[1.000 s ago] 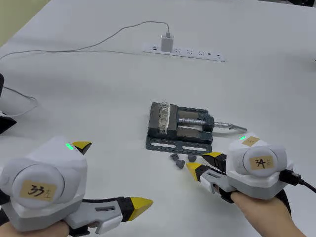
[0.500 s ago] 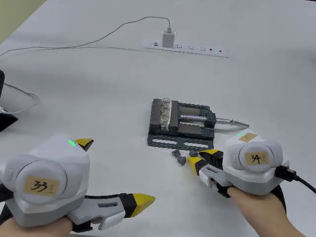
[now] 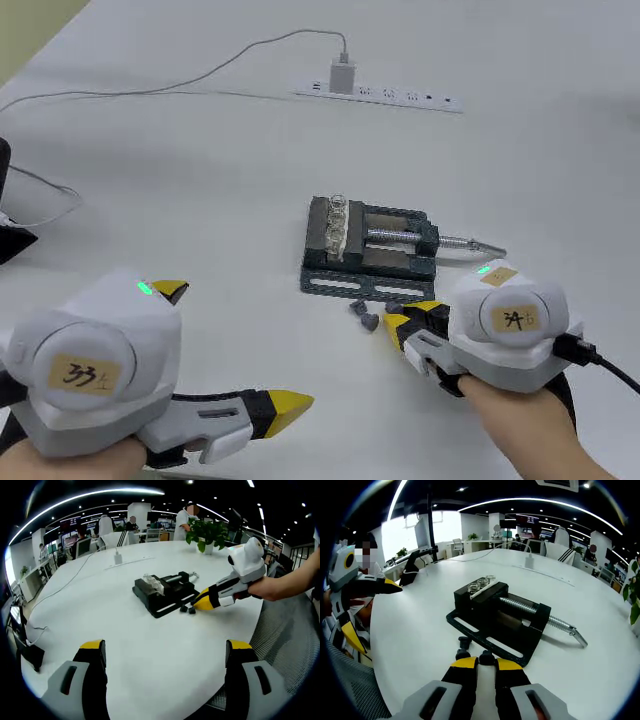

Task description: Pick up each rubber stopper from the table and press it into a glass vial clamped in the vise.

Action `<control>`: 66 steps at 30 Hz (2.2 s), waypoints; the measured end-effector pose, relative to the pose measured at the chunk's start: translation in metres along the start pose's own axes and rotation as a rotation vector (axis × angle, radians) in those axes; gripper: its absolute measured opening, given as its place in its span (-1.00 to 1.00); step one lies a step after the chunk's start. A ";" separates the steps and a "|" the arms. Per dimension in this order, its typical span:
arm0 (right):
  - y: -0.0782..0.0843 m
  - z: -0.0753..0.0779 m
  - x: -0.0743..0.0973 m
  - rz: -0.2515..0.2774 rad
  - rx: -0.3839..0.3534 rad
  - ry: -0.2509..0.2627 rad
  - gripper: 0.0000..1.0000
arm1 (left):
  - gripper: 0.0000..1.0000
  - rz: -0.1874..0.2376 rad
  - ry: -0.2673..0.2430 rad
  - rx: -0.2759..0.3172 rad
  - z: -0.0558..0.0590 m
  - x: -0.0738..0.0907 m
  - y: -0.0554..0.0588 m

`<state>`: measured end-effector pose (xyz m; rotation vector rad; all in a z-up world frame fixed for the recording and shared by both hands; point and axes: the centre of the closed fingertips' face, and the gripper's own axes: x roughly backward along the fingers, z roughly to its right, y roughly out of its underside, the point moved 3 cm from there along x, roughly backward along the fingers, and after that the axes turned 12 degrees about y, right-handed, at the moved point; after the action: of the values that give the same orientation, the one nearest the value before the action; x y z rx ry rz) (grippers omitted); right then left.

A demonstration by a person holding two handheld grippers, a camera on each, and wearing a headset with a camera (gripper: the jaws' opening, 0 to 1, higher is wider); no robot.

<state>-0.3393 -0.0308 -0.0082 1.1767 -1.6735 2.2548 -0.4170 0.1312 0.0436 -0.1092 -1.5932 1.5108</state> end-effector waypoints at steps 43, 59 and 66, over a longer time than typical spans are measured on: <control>-0.035 0.010 0.057 0.012 0.356 -0.216 -0.85 | 0.78 -0.058 0.091 -0.249 0.013 -0.019 -0.023; -0.048 -0.006 0.092 -0.062 0.624 -0.437 -0.85 | 0.19 -0.048 0.269 -0.419 0.052 -0.044 -0.046; -0.049 -0.017 0.102 -0.113 0.757 -0.522 -0.85 | -0.20 -0.036 0.346 -0.484 0.070 -0.051 -0.055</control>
<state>-0.3948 -0.0332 0.0923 2.0885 -0.7654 2.7475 -0.4045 0.0341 0.0737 -0.5777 -1.6288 0.9868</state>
